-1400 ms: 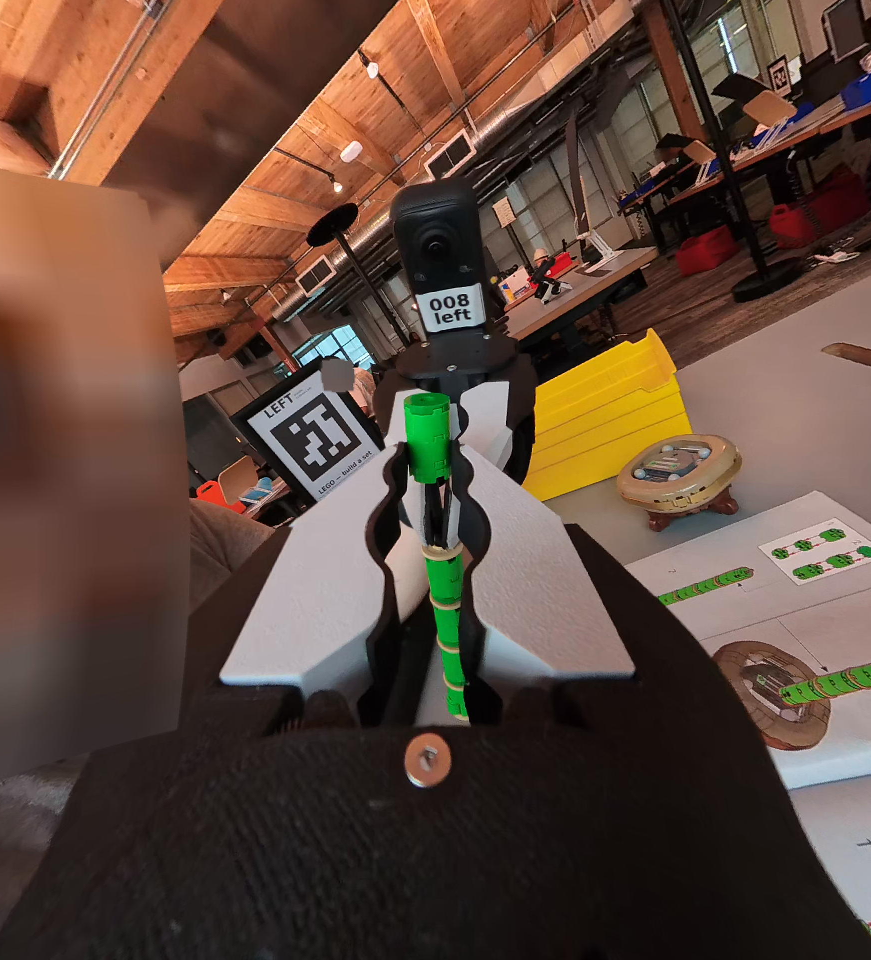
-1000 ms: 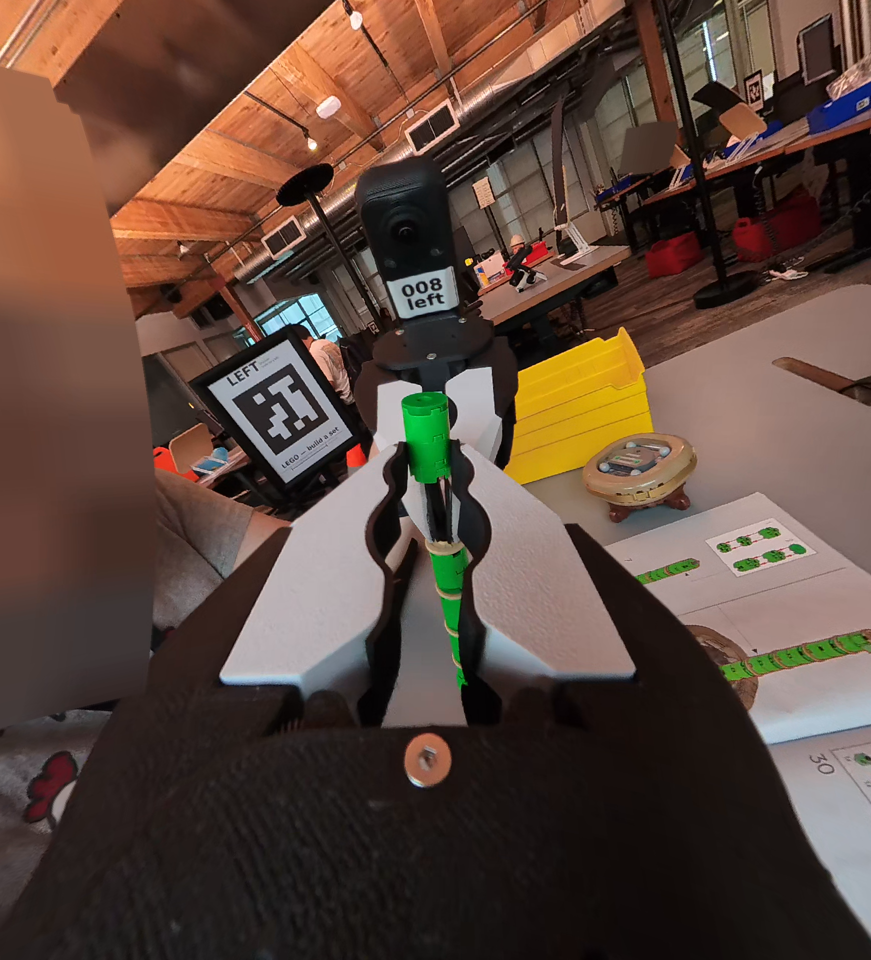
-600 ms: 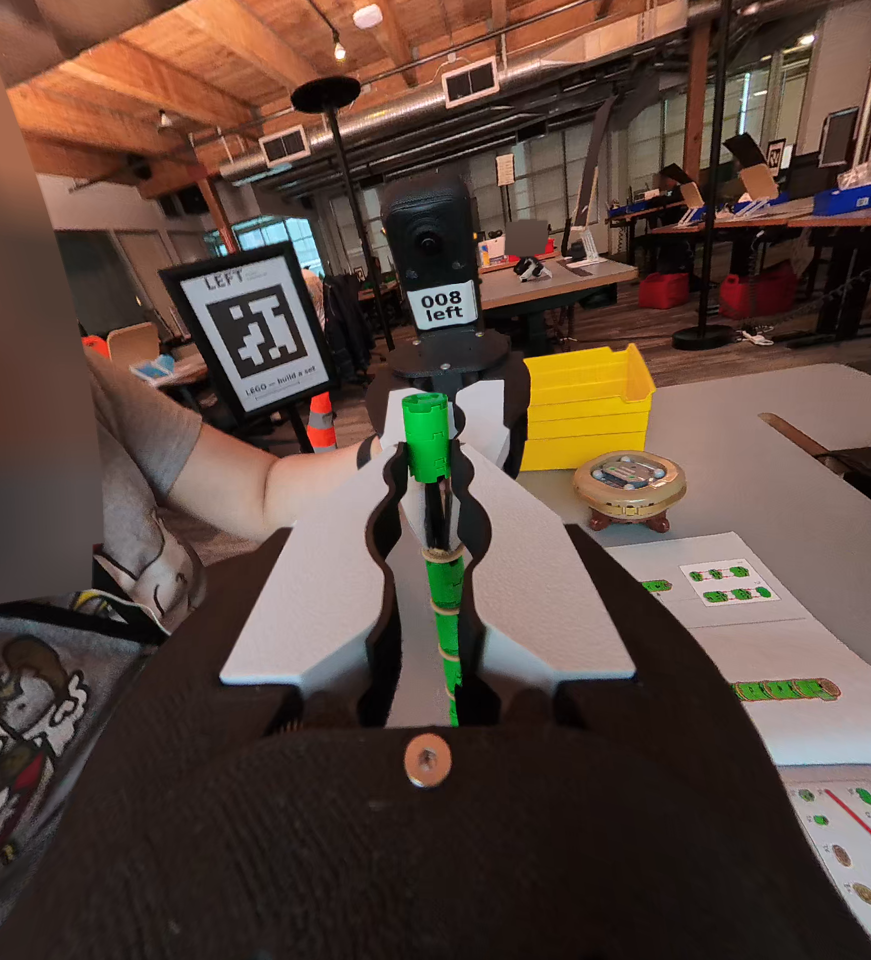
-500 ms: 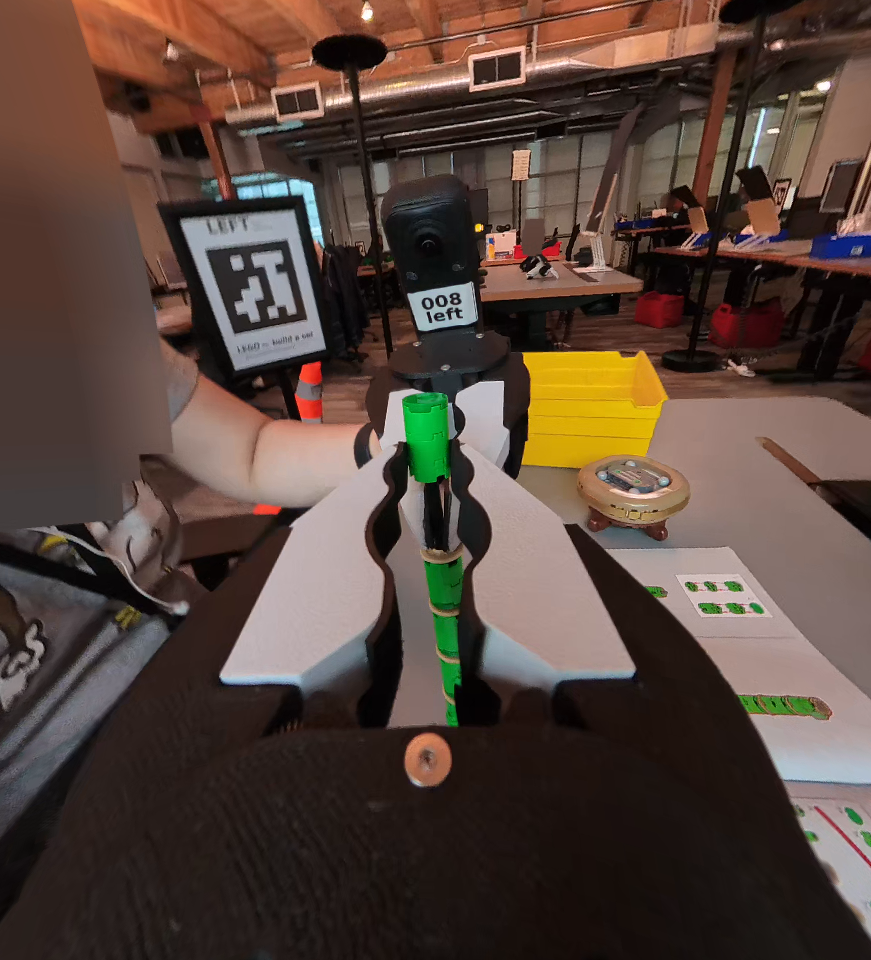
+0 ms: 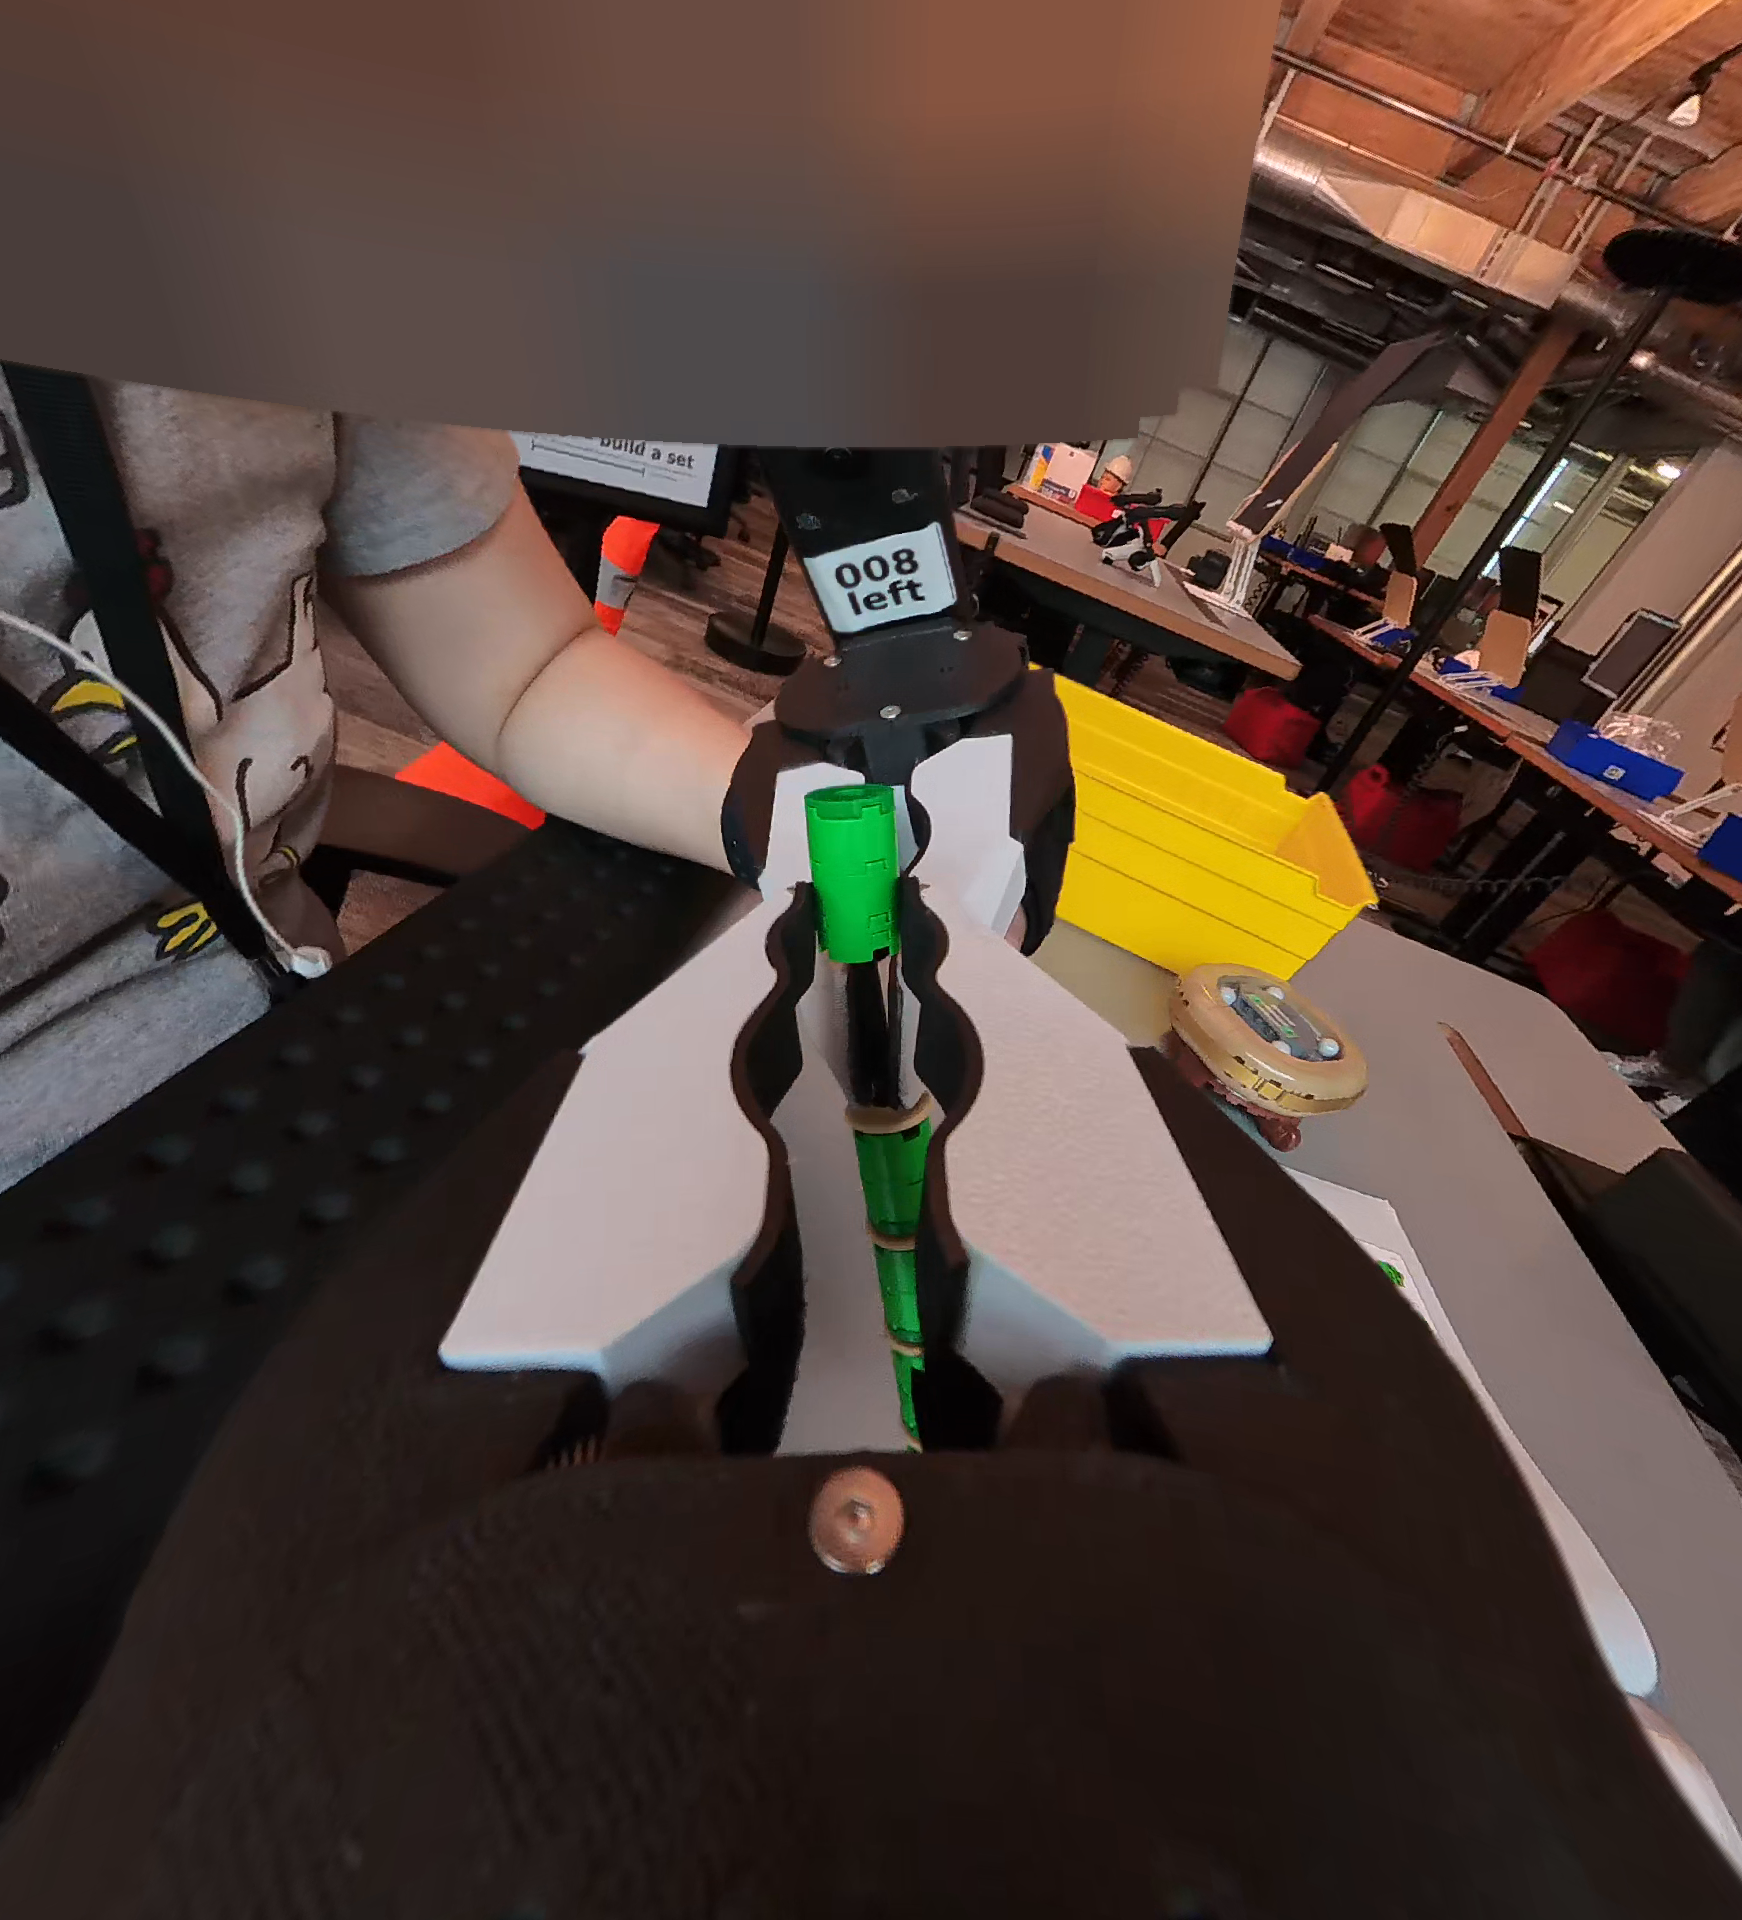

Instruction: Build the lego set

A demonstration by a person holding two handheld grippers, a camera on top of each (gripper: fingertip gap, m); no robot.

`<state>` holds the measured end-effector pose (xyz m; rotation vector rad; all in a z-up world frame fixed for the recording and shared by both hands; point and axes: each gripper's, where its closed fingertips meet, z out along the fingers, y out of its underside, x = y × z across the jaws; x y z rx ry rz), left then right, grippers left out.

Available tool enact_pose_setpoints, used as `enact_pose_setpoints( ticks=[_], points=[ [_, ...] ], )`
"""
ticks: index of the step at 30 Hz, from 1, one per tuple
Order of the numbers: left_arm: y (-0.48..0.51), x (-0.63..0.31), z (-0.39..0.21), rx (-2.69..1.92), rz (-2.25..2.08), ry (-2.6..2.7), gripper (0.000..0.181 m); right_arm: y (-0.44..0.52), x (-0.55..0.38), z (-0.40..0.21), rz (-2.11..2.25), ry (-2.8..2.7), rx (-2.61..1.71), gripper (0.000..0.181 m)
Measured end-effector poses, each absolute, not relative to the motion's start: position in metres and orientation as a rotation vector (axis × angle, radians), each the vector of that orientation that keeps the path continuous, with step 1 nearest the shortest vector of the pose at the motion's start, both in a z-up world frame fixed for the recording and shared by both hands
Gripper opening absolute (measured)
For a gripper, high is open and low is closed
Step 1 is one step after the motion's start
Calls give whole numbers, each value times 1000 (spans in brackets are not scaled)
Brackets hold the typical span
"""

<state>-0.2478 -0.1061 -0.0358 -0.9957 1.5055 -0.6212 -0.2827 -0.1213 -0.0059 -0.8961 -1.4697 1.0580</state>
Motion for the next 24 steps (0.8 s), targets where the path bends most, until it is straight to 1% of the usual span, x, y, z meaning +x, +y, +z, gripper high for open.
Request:
enact_pose_setpoints(
  ticks=[9,17,24],
  points=[
    [-107,-244,-51,-1062,-609,1528,2,-121,-278,-20,1024,-1521,-901,15],
    [-109,-245,-38,-1067,-656,1476,1,-122,-274,-7,1088,-1448,-857,15],
    [-109,-245,-39,-1063,-639,1477,1,-123,-275,-9,1060,-1462,-861,15]
  ],
)
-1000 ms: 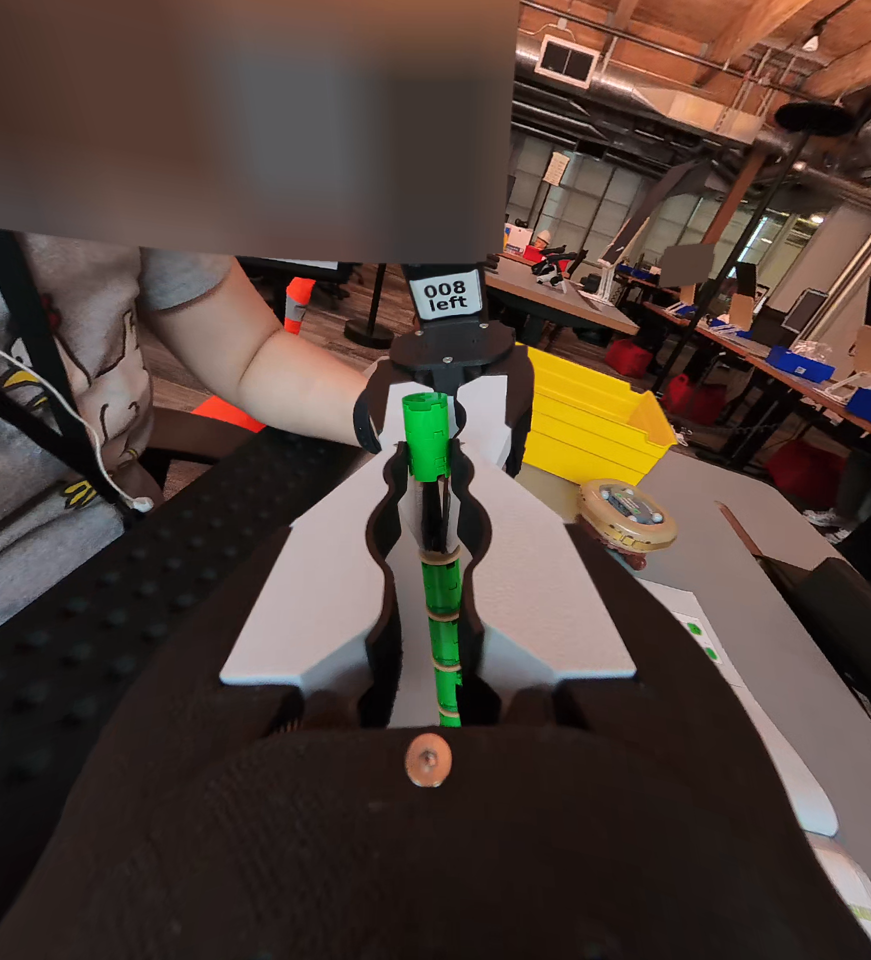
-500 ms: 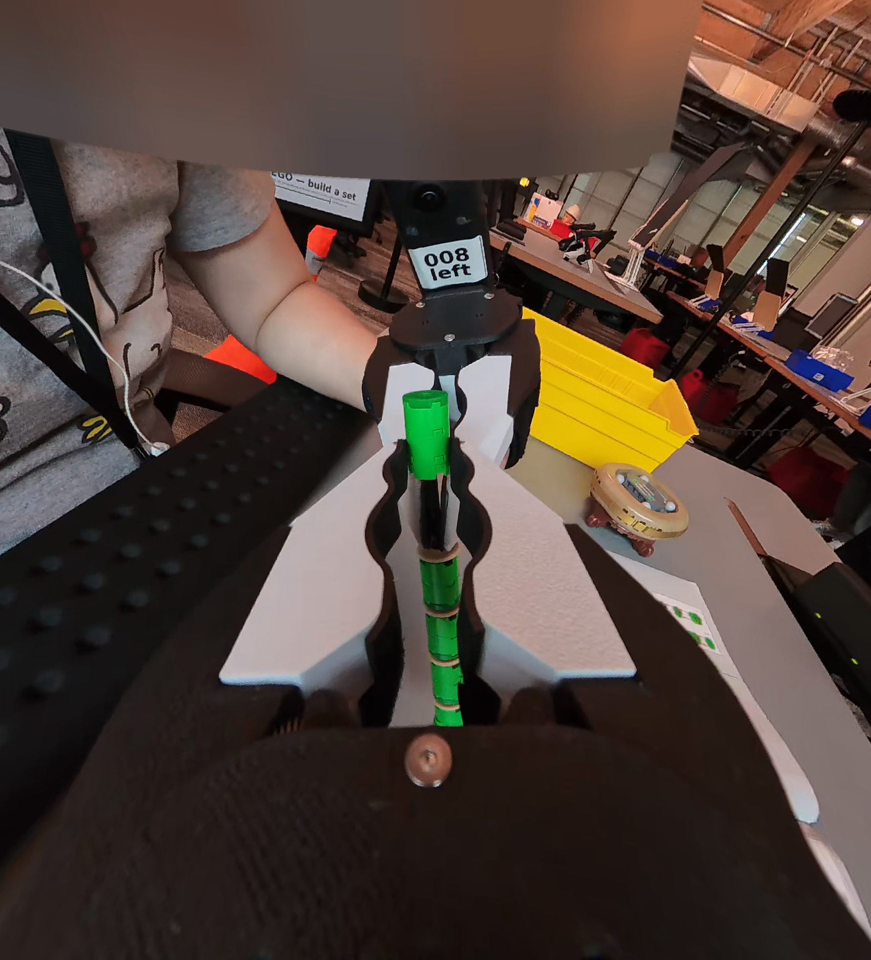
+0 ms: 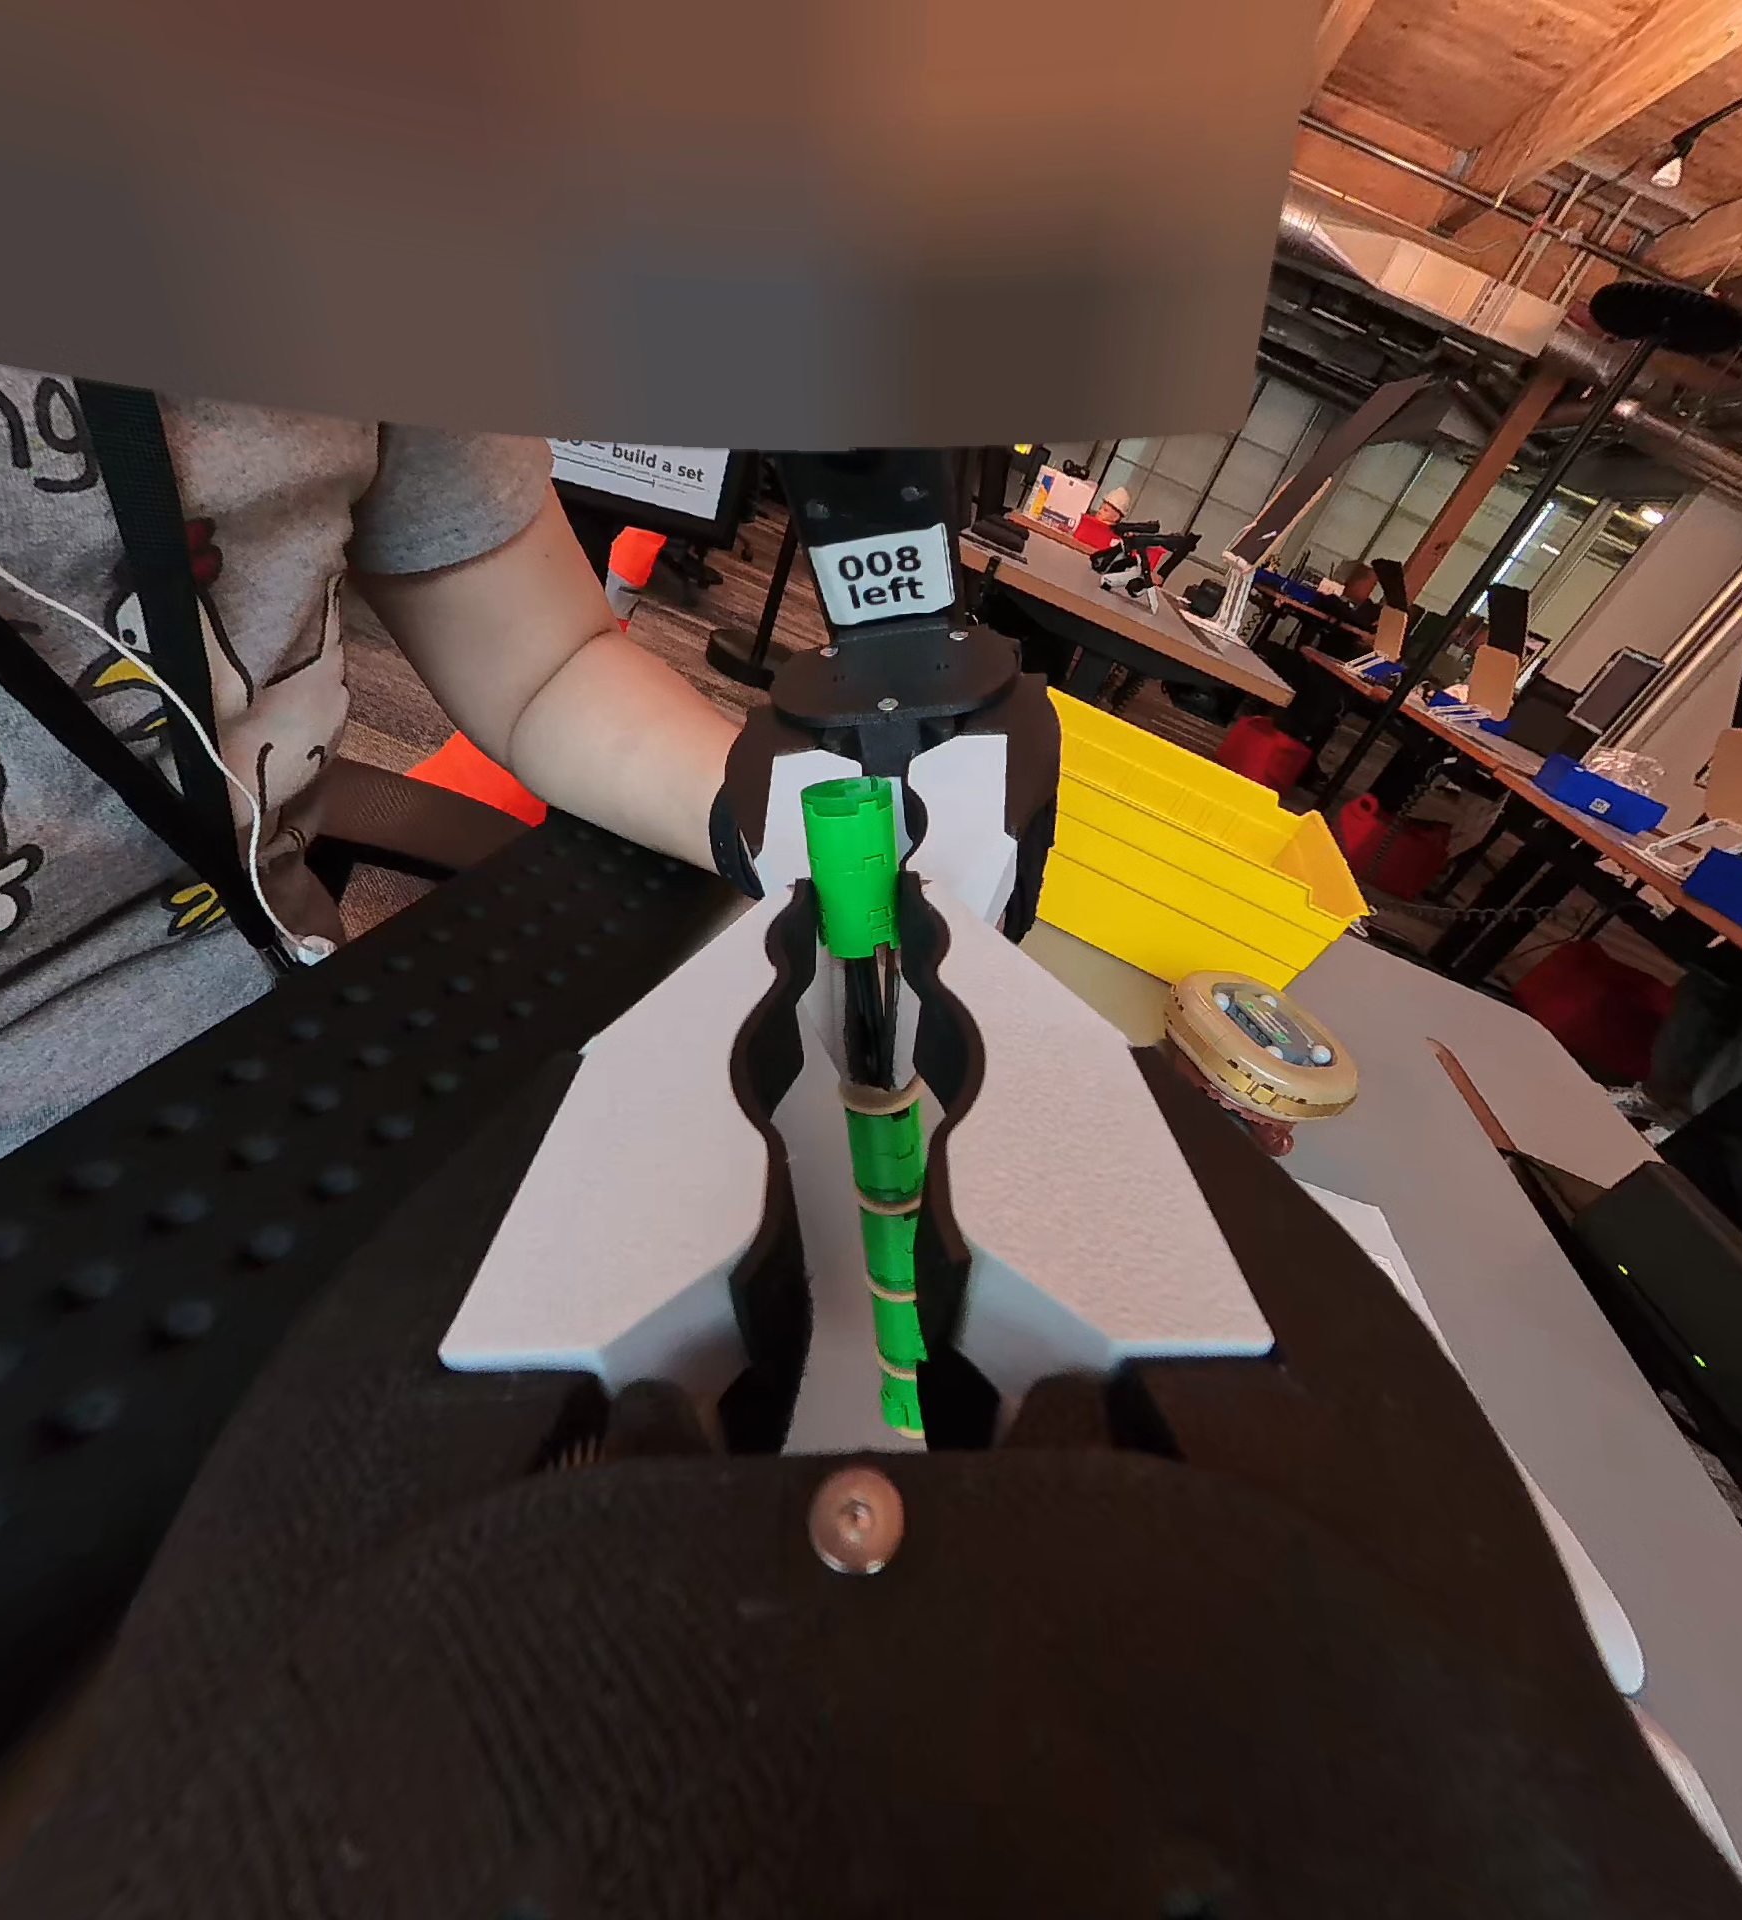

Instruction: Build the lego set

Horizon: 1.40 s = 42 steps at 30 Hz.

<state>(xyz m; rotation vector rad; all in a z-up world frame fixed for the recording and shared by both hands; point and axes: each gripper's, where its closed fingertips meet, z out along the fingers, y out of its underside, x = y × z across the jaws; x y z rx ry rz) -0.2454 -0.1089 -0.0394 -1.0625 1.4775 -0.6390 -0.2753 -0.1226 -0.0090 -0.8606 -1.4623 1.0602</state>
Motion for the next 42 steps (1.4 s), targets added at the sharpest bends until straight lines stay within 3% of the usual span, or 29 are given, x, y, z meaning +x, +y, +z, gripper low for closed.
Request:
enact_pose_setpoints(
  ticks=[42],
  points=[
    [-110,-246,-38,-1038,-571,1489,1,-127,-275,-8,1073,-1465,-842,15]
  ],
)
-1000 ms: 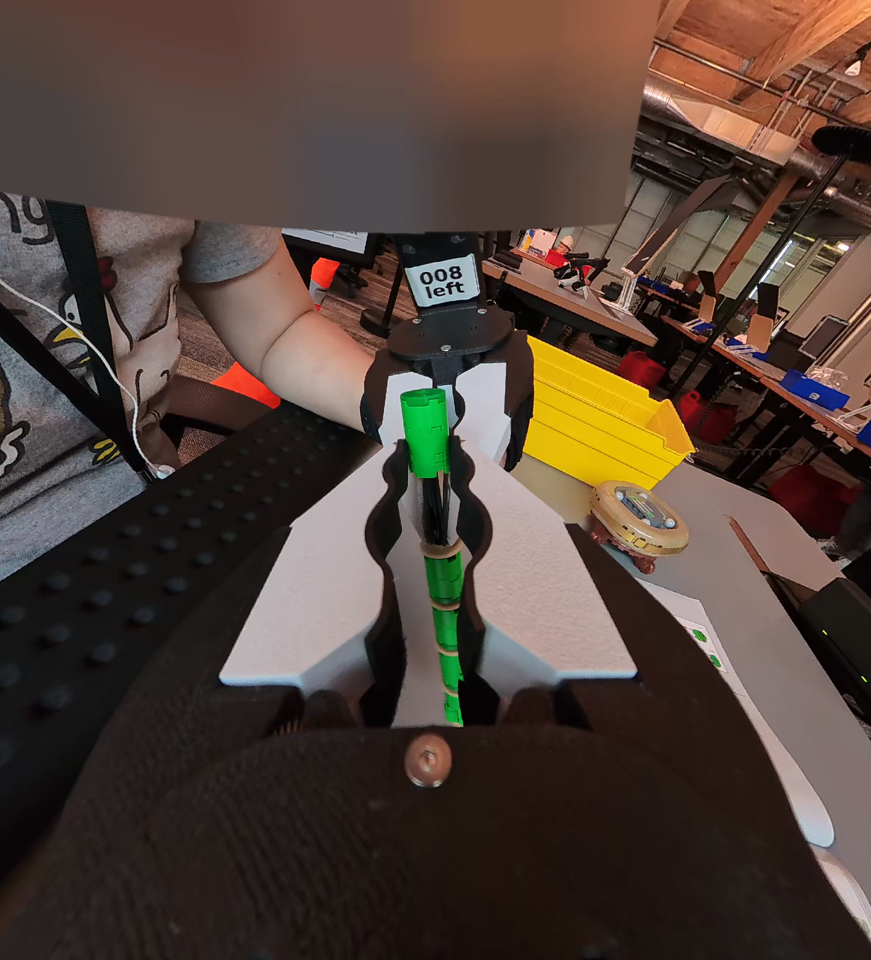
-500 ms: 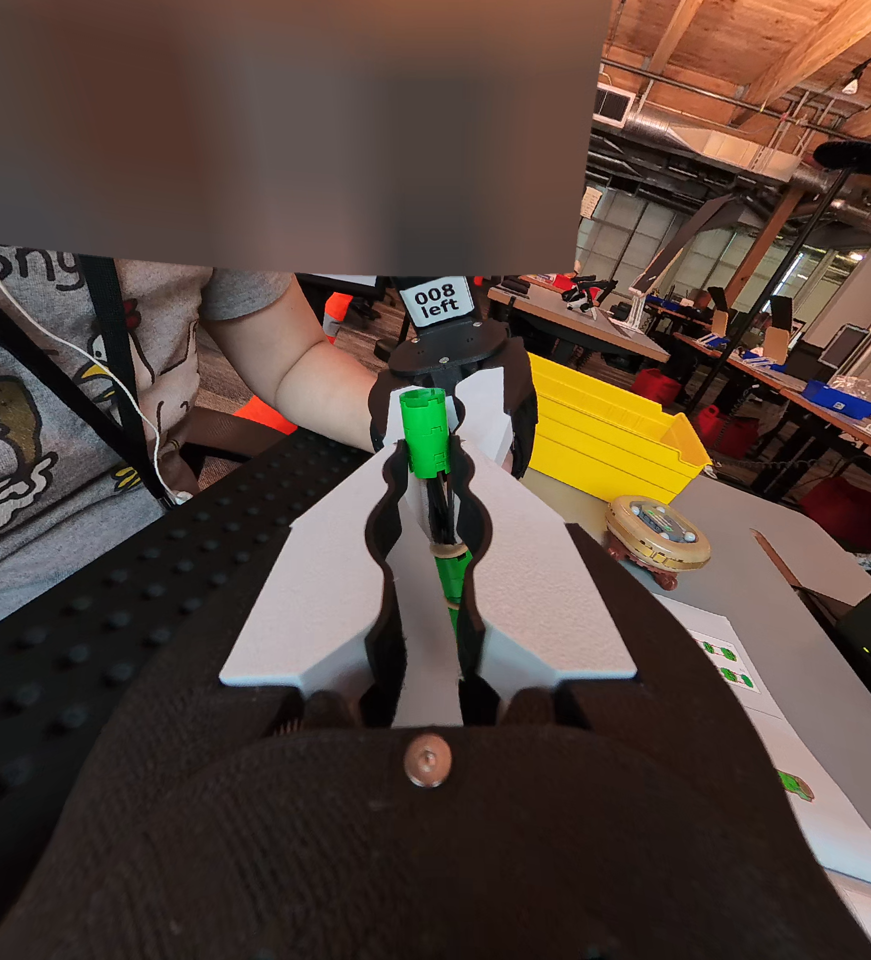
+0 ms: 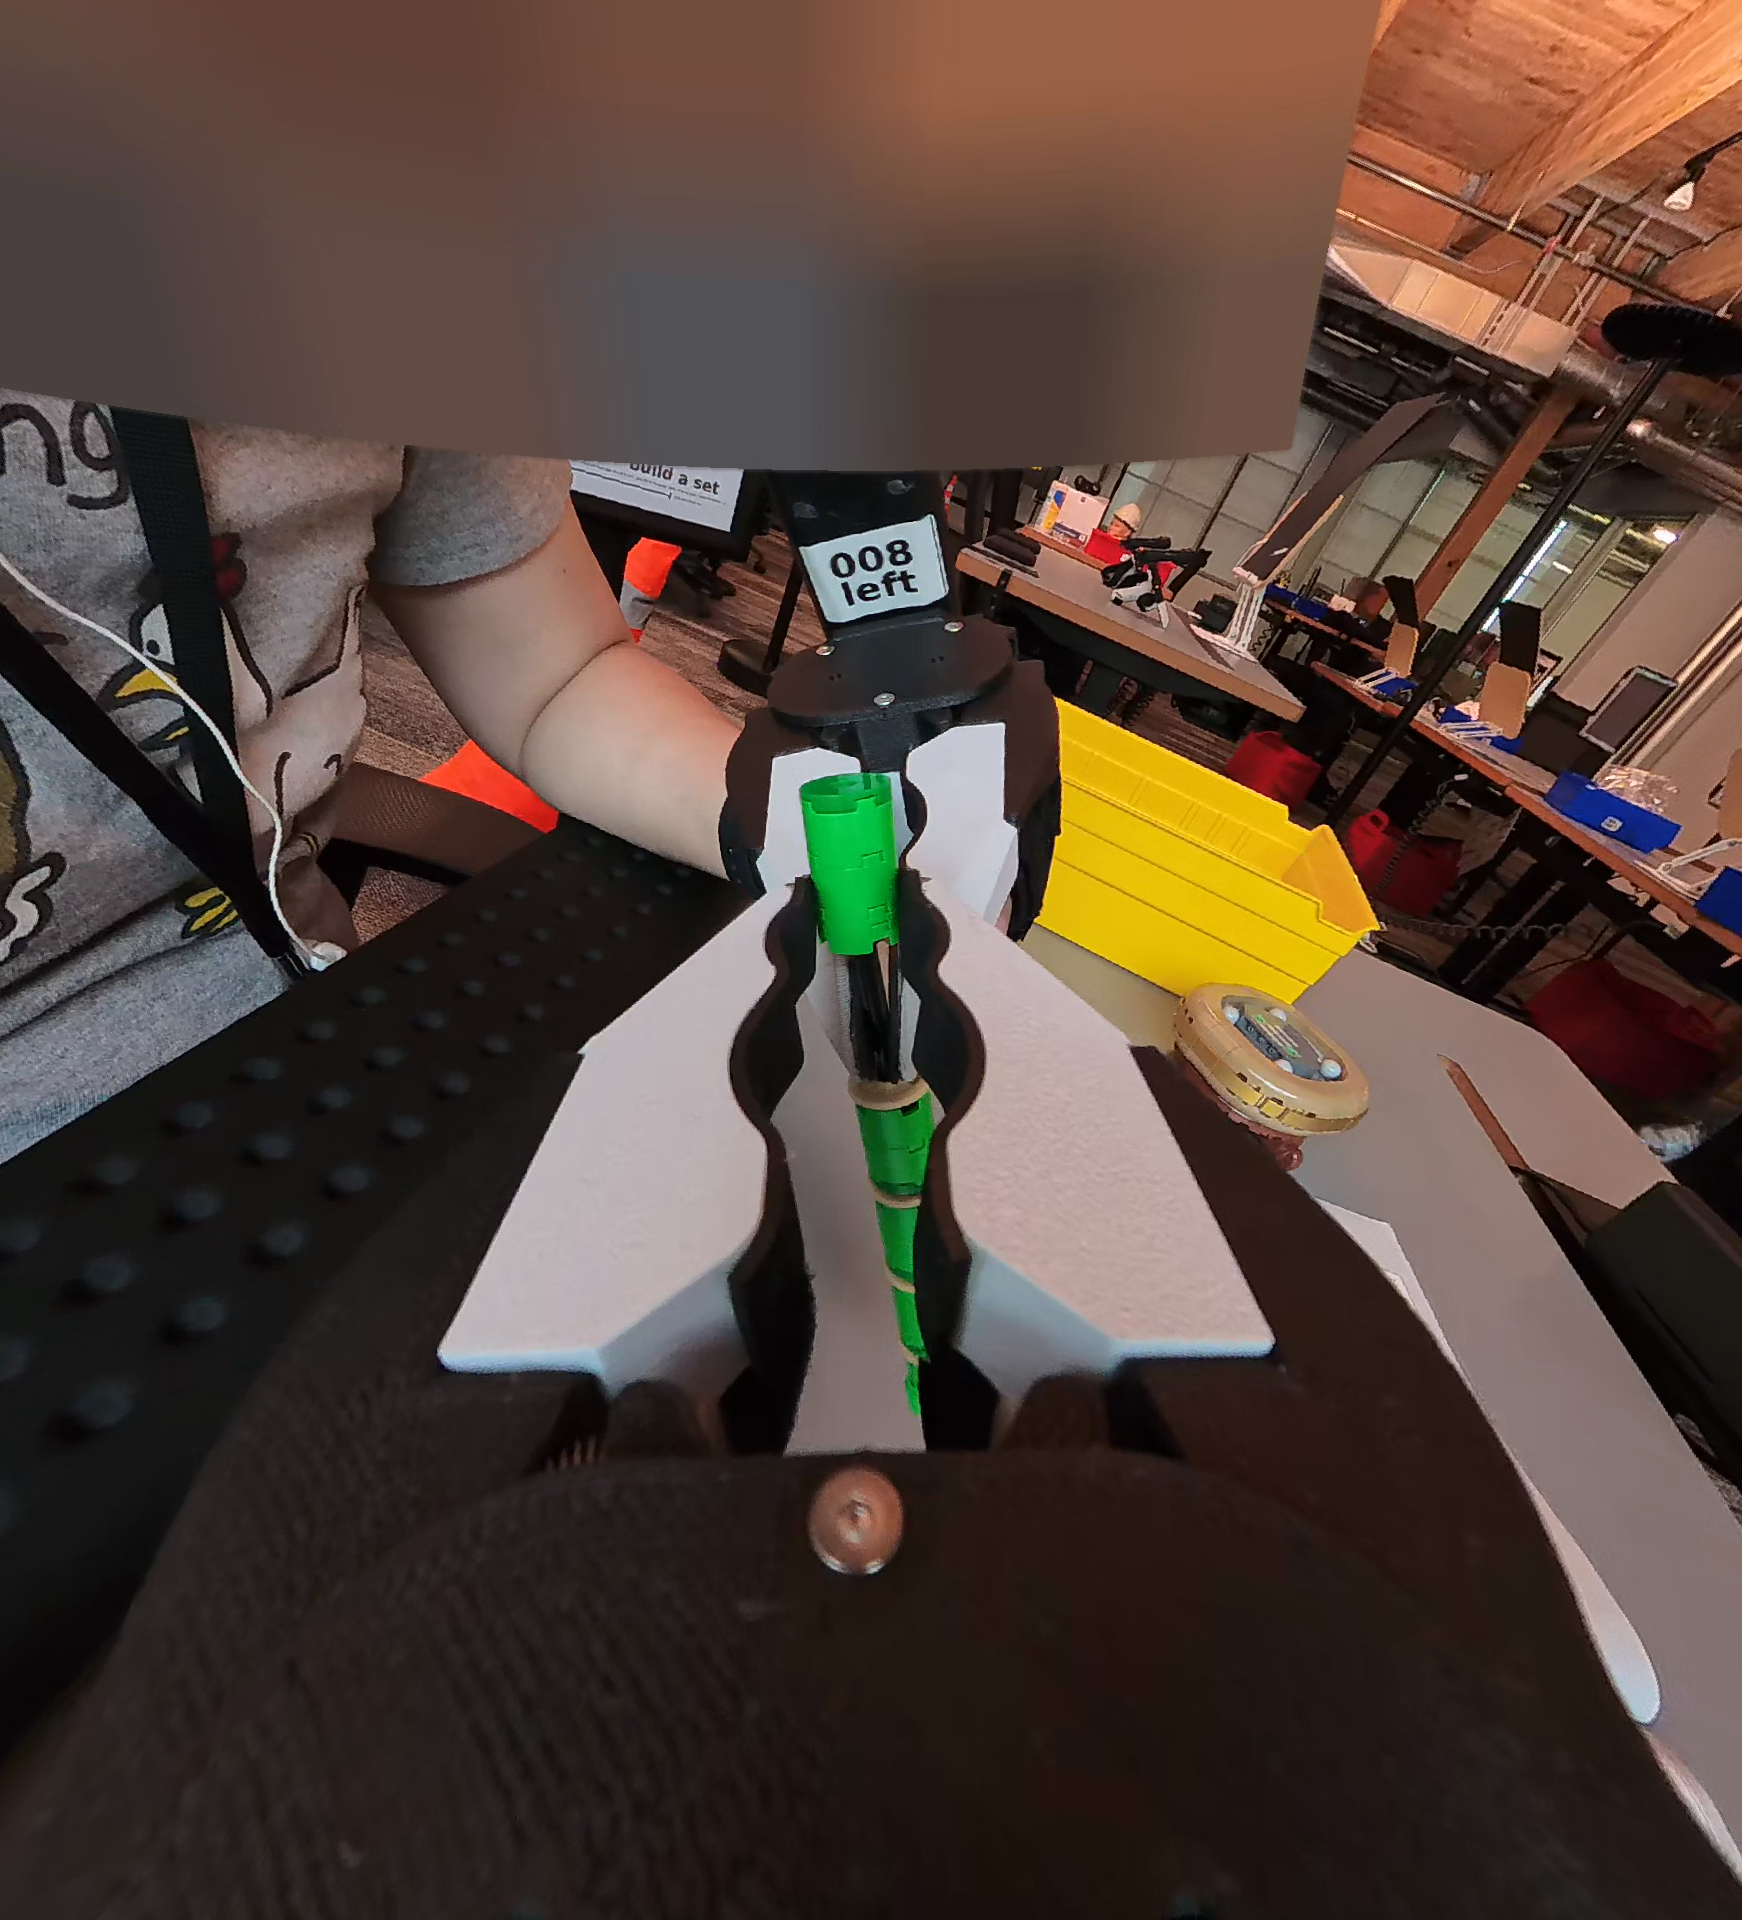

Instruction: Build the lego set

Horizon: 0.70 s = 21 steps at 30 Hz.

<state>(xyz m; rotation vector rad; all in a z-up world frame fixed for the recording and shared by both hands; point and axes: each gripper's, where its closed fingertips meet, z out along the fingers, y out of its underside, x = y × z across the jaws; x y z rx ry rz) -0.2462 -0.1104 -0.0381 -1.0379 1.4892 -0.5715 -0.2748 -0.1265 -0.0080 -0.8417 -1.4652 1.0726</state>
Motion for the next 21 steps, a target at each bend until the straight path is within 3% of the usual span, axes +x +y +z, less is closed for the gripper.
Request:
enact_pose_setpoints(
  ticks=[21],
  points=[
    [-110,-247,-35,-1075,-632,1474,1,-122,-273,-4,1142,-1411,-861,16]
  ],
)
